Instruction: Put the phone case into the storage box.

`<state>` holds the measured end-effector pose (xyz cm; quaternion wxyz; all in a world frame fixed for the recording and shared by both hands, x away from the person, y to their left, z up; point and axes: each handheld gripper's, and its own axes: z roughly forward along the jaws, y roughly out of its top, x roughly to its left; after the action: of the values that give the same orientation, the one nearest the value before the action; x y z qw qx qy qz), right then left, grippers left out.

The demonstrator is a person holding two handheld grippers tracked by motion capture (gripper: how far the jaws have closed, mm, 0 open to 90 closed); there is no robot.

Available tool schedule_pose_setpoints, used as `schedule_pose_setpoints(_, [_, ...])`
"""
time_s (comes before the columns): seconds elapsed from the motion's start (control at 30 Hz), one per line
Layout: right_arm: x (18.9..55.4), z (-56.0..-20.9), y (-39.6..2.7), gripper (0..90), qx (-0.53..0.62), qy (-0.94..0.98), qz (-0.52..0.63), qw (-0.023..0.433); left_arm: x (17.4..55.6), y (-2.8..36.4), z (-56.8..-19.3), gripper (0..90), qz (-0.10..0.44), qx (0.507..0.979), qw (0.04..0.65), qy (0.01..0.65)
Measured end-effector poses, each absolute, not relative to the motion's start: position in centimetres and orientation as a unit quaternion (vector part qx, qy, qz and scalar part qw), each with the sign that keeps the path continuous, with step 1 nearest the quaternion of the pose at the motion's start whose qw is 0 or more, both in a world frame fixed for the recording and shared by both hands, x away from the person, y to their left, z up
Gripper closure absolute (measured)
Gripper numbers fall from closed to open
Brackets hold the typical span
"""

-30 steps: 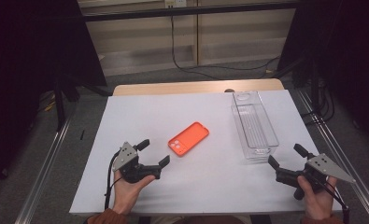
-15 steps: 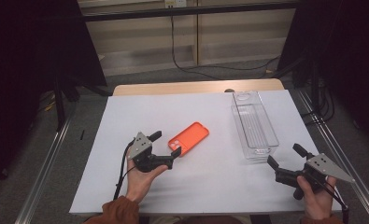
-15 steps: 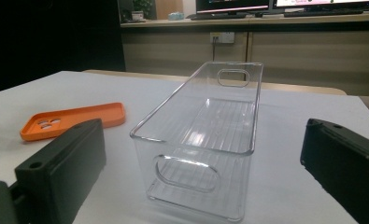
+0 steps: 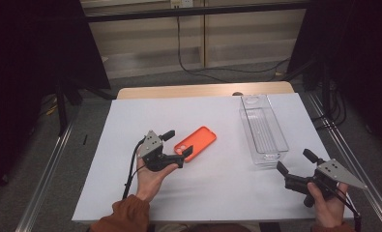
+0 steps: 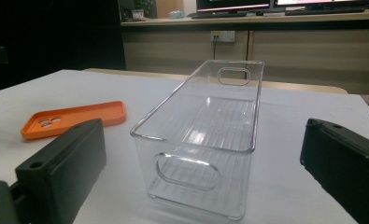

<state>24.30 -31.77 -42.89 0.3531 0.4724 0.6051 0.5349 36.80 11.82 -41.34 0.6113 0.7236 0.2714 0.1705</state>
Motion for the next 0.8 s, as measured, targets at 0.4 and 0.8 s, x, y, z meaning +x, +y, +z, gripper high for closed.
schedule_pose_setpoints(0.4, [24.22,-42.86,-31.82,0.0,0.475,0.604,0.535,0.352,36.85,11.57,-42.17,37.7,0.141,0.740,0.605,0.259])
schedule_pose_setpoints(0.8, [24.22,-42.88,-31.80,0.0,0.474,0.605,0.534,0.353,36.35,11.29,-42.30,69.1,0.094,0.751,0.606,0.246])
